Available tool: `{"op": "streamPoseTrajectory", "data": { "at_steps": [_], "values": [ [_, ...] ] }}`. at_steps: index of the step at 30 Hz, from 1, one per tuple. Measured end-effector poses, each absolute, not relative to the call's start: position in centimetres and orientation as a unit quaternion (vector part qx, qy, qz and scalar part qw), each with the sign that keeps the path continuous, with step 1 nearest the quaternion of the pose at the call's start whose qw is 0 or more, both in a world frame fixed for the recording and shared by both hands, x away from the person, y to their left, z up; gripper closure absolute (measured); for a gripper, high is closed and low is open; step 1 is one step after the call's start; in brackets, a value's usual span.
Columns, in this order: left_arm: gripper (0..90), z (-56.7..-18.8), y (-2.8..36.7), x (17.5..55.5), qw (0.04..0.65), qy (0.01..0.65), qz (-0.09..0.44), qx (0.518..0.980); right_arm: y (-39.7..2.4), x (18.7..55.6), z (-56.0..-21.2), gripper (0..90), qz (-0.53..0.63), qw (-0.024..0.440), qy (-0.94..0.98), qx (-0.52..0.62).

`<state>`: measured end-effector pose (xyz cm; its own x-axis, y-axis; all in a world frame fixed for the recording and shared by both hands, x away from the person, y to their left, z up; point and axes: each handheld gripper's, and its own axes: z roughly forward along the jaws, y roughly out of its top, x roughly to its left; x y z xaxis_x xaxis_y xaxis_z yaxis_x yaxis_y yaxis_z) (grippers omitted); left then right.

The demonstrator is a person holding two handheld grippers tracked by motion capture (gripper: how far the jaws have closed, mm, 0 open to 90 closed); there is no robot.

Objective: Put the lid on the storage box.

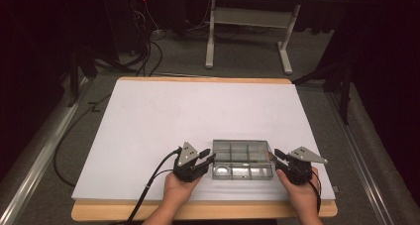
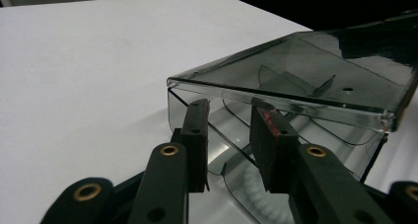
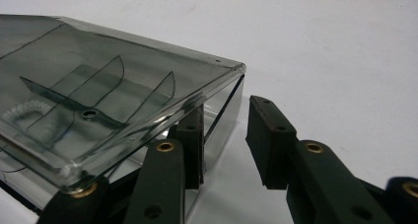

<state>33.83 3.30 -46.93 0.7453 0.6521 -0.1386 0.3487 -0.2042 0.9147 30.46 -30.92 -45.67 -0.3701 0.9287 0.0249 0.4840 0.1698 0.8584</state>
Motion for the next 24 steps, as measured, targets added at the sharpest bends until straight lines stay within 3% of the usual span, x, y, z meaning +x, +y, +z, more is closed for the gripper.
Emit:
{"op": "streamPoseTrajectory", "data": {
  "at_steps": [24],
  "values": [
    [69.9,-47.5,3.3,33.0,0.527,0.319,0.162,0.771,-31.2,29.5,-47.0,68.6,0.404,0.283,0.71,0.502]
  ]
}}
